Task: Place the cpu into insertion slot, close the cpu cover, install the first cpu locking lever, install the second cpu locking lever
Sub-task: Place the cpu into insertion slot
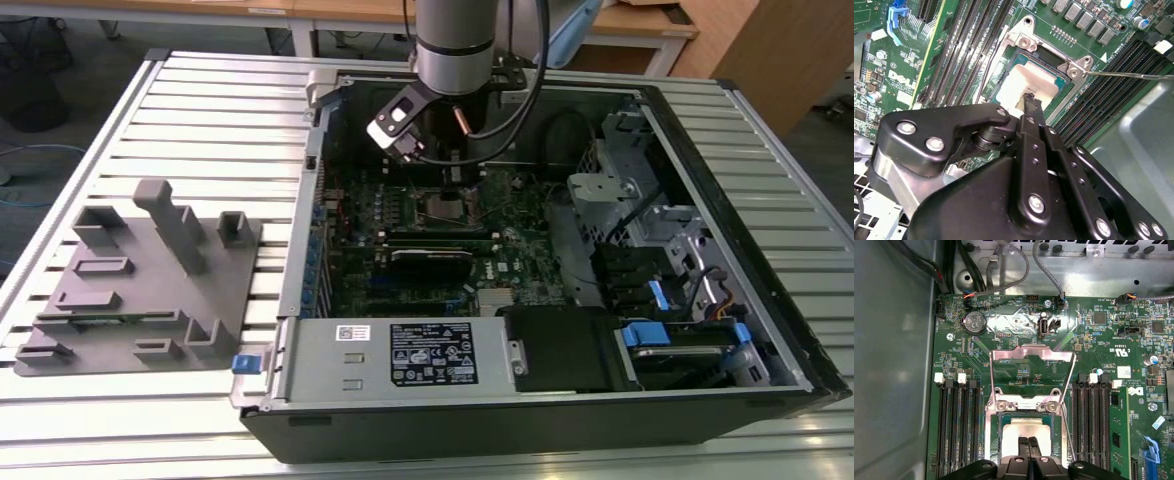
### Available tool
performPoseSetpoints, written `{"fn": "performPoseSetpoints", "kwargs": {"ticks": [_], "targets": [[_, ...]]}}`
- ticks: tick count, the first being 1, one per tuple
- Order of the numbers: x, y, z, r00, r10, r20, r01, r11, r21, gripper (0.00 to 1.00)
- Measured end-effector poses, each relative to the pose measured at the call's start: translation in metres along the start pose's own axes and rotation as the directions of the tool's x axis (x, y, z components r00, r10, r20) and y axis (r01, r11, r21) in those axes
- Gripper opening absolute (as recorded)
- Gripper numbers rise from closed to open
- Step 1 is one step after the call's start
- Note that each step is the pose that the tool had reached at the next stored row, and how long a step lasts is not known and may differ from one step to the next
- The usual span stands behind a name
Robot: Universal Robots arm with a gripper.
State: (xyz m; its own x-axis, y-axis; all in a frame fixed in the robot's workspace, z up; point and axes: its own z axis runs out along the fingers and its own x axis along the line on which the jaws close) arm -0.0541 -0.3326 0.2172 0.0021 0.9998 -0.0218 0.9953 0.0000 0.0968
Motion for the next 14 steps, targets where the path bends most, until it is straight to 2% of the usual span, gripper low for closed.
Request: {"fn": "performPoseSetpoints", "kwargs": {"ticks": [12,14], "targets": [[0.0,-0.0031,0.0005,1.0,0.0,-0.0001,0.0,1.0,-0.0001,0.11],[0.0,-0.0032,0.0006,1.0,0.0,-0.0002,0.0,1.0,0.007,0.11]]}}
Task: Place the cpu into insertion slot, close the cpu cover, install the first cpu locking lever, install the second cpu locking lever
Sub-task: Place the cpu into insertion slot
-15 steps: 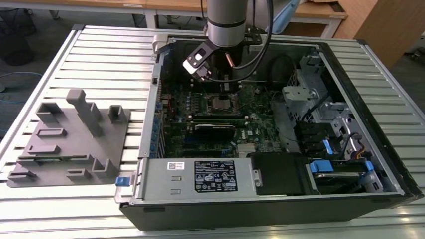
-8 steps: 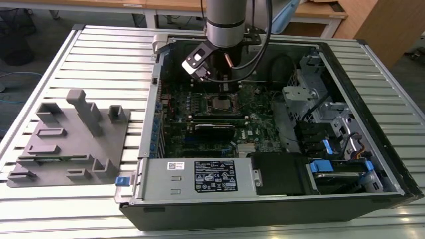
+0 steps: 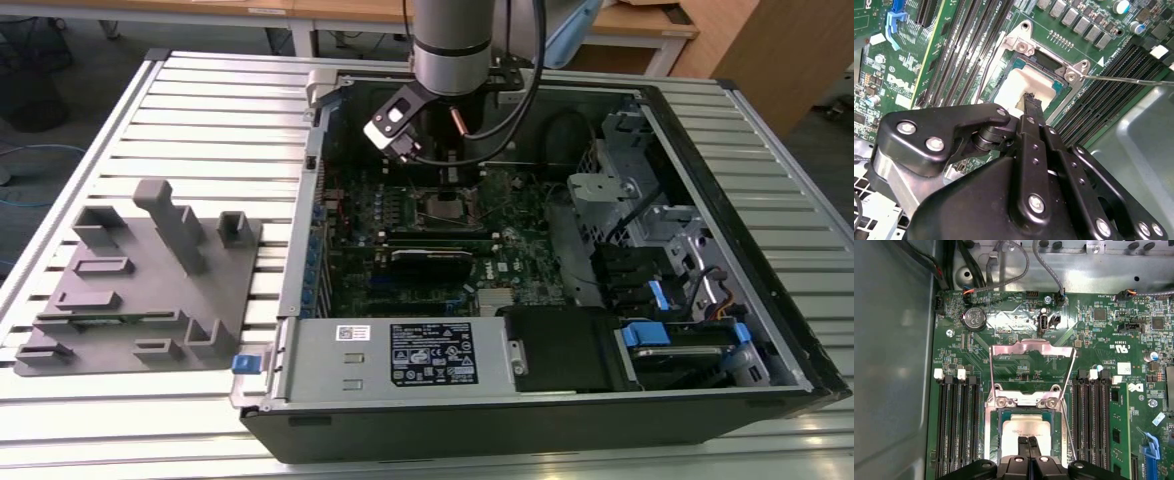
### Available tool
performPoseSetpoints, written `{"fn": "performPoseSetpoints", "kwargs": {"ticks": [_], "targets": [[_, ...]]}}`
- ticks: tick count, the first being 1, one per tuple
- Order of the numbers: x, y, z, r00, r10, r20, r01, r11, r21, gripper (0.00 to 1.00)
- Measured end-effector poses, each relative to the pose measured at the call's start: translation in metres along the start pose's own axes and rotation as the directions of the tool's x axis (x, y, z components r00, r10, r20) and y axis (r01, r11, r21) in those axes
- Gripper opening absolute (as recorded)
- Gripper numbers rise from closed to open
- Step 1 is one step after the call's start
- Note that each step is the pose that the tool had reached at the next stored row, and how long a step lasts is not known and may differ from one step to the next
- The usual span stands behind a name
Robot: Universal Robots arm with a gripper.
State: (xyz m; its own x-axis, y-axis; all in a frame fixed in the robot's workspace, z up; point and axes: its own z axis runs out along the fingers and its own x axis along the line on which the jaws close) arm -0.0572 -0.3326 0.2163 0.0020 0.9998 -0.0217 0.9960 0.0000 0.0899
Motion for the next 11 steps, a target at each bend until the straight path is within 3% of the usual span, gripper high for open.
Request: {"fn": "performPoseSetpoints", "kwargs": {"ticks": [2,8,11], "targets": [[0.0,0.0,-0.0001,1.0,0.0,0.0003,0.0,1.0,0.0083,0.11],[0.0001,0.0002,0.0005,1.0,0.0,-0.0003,0.0,1.0,0.0088,0.11],[0.0,0.0024,0.0018,1.0,0.0,0.0001,0.0,0.9999,0.016,0.11]]}}
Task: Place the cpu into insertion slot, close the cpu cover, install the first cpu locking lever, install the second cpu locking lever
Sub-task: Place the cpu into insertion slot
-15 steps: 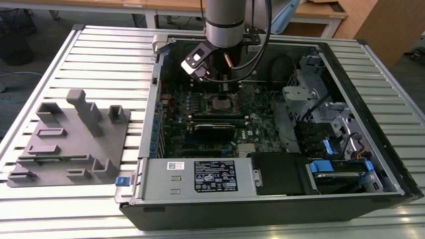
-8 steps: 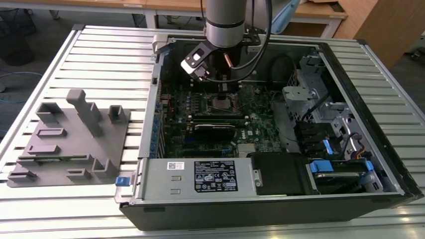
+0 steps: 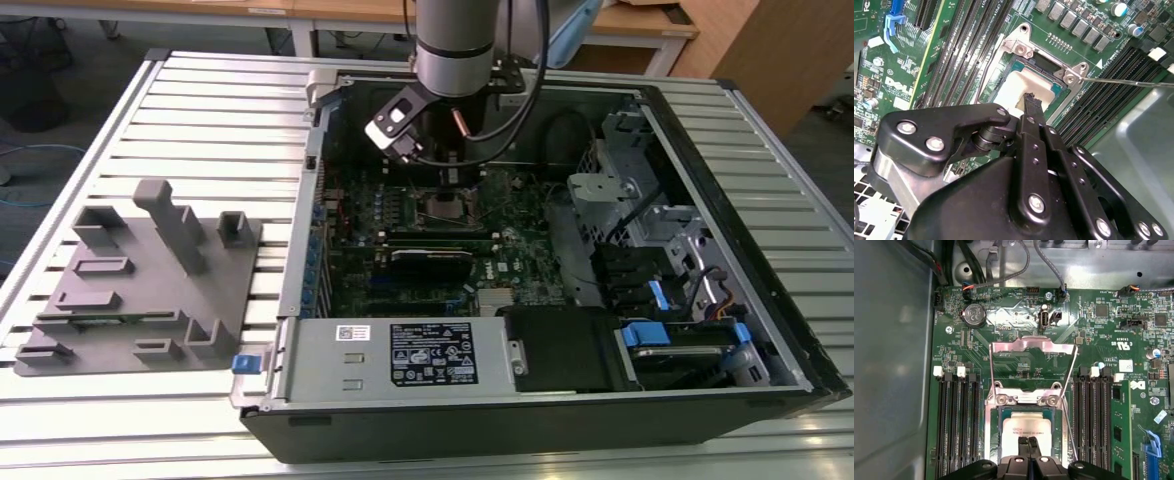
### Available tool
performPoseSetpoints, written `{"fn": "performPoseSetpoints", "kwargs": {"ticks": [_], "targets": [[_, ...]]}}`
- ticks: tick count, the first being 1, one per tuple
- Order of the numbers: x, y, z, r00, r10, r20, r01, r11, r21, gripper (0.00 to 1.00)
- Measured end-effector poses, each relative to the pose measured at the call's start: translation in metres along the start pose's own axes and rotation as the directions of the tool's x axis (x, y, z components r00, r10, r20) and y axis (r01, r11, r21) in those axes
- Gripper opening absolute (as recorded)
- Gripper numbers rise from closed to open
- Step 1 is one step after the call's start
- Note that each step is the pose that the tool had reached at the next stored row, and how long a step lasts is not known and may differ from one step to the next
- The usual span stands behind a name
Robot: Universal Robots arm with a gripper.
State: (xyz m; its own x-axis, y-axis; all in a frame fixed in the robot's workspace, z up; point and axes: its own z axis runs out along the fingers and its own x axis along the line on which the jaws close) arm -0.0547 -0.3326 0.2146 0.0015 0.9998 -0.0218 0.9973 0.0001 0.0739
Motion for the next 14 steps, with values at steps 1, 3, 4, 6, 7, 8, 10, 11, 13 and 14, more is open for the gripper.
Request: {"fn": "performPoseSetpoints", "kwargs": {"ticks": [1,3,4,6,7,8,10,11,13,14], "targets": [[0.0,0.0009,0.0004,1.0,0.0,0.0,0.0,1.0,0.0029,0.11],[0.0,0.0018,0.001,1.0,0.0,0.0001,0.0,1.0,0.0057,0.11],[0.0,0.0022,0.0016,1.0,0.0,0.0,0.0,1.0,0.0067,0.11],[0.0001,0.0035,0.0032,1.0,0.0,0.0,0.0,1.0,0.0094,0.11],[0.0001,0.0041,0.0042,1.0,0.0,0.0001,0.0,0.9999,0.0108,0.11],[0.0001,0.0044,0.005,1.0,0.0,0.0006,0.0,0.9999,0.0118,0.11],[0.0002,0.0047,0.0063,1.0,0.0,0.0016,0.0,0.9999,0.0128,0.11],[0.0001,0.0046,0.0063,1.0,0.0,0.0019,0.0,0.9999,0.0131,0.11],[0.0001,0.0047,0.0063,1.0,0.0,0.002,0.0,0.9999,0.0131,0.11],[0.0001,0.0047,0.0064,1.0,0.0,0.0019,0.0,0.9999,0.013,0.11]]}}
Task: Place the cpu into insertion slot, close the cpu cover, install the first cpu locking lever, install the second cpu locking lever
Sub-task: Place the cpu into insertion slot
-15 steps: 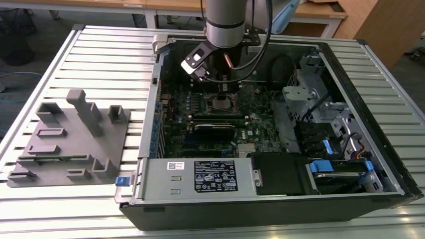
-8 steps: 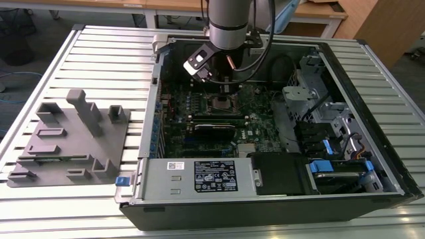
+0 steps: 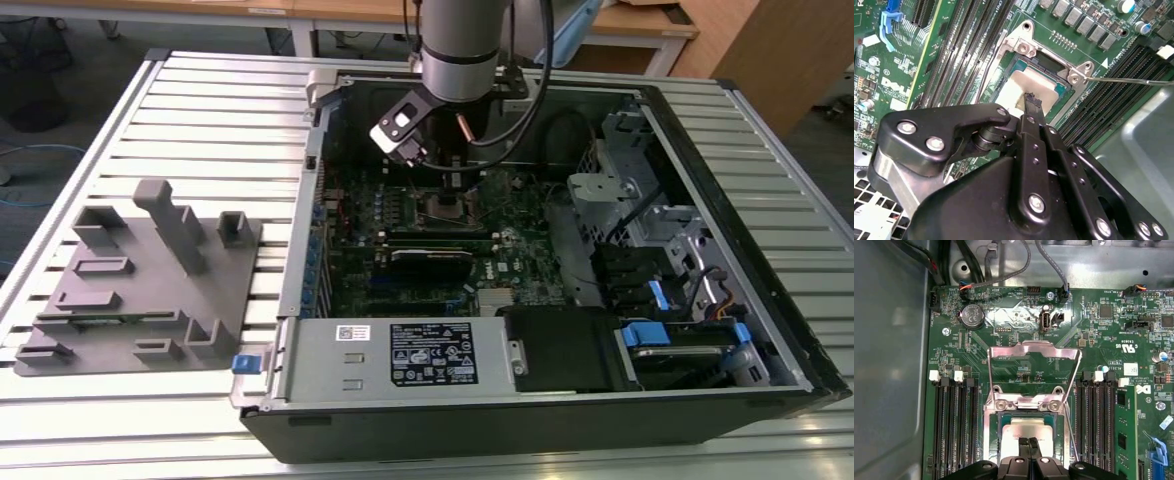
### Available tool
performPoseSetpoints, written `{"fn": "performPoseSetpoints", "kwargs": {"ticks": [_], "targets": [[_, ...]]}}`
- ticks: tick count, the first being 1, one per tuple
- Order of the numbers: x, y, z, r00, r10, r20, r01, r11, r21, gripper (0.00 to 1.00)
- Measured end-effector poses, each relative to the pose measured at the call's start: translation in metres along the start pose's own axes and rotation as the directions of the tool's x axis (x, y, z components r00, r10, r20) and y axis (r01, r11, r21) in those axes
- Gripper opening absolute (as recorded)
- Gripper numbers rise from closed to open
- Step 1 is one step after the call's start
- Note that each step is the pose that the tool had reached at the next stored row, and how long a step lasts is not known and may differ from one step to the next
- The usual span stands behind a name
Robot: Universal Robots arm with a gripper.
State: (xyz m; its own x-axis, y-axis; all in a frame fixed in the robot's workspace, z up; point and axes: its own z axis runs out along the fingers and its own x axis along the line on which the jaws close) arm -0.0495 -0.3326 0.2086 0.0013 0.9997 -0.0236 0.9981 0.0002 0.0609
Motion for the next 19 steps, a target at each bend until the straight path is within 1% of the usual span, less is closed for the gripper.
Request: {"fn": "performPoseSetpoints", "kwargs": {"ticks": [6,8,9,13,19], "targets": [[-0.0011,-0.0001,0.002,1.0,0.001,-0.0002,-0.001,1.0,-0.0002,0.11],[-0.0011,-0.0003,0.0035,1.0,0.002,-0.0001,-0.002,1.0,-0.0001,0.11],[-0.0011,-0.0027,0.0058,1.0,0.004,0.0001,-0.004,1.0,0.0,0.11],[-0.0011,-0.0032,0.0086,1.0,0.004,0.0006,-0.004,1.0,0.0003,0.11],[-0.001,-0.0032,0.0096,1.0,0.004,0.0002,-0.004,1.0,0.0001,0.11]]}}
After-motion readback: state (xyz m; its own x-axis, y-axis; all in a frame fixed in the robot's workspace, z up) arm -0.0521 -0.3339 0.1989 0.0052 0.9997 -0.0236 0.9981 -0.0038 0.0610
